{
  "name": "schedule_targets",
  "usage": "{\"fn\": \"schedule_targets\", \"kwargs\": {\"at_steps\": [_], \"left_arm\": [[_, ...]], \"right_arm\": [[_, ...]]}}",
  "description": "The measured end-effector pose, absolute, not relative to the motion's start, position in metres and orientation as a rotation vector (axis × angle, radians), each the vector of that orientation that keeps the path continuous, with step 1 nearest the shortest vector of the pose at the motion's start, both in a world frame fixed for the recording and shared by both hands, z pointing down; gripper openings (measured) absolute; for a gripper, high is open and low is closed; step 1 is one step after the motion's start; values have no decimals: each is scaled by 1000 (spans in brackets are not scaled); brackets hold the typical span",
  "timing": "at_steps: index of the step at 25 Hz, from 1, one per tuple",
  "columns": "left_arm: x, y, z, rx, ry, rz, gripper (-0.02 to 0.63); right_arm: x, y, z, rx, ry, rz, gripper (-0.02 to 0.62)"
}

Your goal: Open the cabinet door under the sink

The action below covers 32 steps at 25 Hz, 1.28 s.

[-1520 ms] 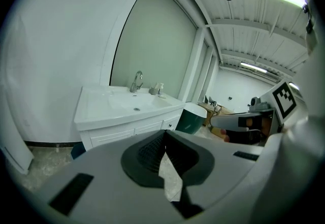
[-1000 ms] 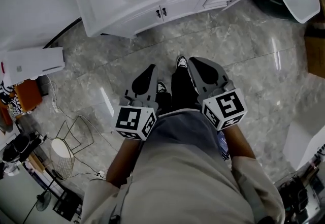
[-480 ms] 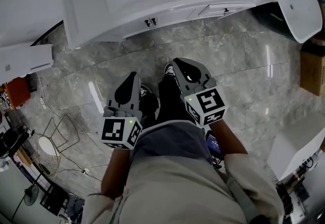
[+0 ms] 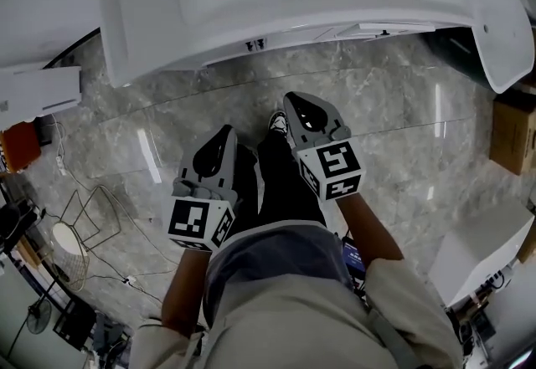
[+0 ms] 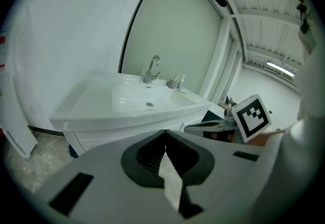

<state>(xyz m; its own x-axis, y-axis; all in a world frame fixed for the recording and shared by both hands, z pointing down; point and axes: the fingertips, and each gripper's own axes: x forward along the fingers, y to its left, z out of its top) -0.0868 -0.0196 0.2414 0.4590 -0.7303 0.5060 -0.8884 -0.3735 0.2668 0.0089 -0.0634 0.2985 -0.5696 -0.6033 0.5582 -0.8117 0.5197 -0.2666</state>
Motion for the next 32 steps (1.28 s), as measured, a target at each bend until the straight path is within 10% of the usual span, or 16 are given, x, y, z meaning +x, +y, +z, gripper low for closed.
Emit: {"fn": "schedule_targets", "kwargs": {"at_steps": [32], "left_arm": [[-103, -19, 379, 1986, -1403, 362, 0]], "right_arm": [[-19, -136, 492, 1212, -2222, 754, 14]]}}
